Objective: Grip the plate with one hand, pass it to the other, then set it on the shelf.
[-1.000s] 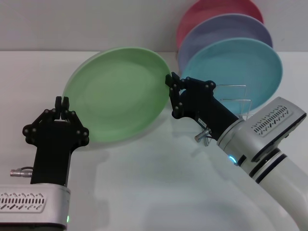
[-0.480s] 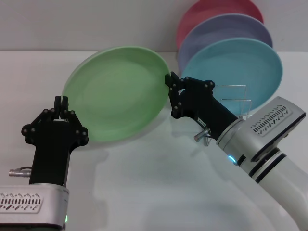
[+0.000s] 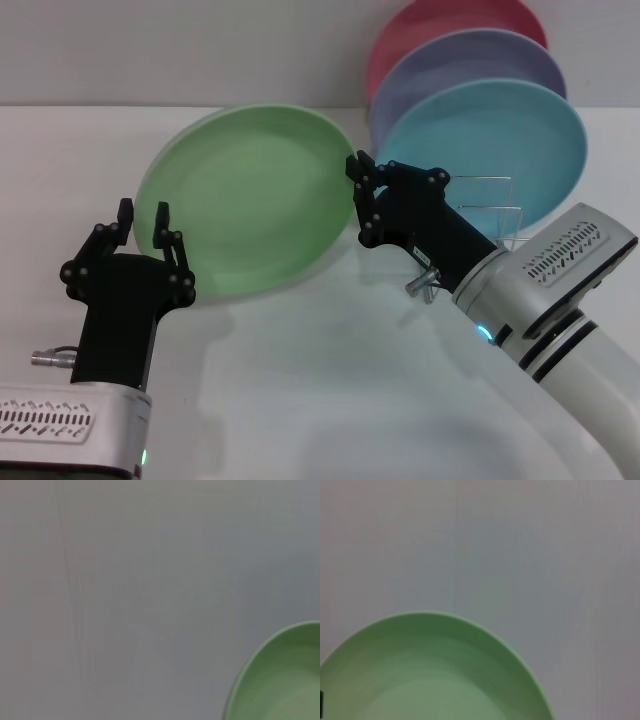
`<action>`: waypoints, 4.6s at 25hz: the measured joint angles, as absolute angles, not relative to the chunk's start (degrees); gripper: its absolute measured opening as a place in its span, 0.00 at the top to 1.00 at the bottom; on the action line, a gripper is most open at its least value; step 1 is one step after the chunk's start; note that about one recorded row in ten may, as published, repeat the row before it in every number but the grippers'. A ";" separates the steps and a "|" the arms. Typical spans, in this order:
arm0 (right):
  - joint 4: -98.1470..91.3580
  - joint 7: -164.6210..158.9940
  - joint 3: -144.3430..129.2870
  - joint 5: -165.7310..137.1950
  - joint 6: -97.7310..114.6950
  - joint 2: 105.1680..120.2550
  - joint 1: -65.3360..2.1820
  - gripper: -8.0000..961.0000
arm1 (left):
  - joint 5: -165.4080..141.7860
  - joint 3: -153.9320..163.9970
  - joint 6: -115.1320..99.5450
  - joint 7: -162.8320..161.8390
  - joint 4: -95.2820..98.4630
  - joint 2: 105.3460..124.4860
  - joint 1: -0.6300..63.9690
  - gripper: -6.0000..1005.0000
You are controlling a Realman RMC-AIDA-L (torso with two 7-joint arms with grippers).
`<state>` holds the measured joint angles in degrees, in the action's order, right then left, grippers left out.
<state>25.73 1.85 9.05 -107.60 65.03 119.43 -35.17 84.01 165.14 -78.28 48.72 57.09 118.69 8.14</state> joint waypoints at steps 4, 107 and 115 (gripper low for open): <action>25.67 2.10 9.65 -107.63 65.09 119.44 -35.02 0.98 | 83.26 165.14 -78.23 46.42 56.35 118.67 8.11 0.69; 0.41 -28.28 31.37 -105.27 110.54 118.89 -10.81 0.53 | 68.28 157.53 -101.86 -17.30 16.55 118.23 15.61 0.27; -9.43 -34.58 32.48 -105.44 102.78 118.24 -17.50 0.42 | 68.84 156.62 -91.11 0.33 19.32 118.54 16.49 0.27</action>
<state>-9.43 -34.58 32.48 -105.44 102.78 118.24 -17.50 68.84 156.62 -91.11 0.33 19.32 118.54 16.49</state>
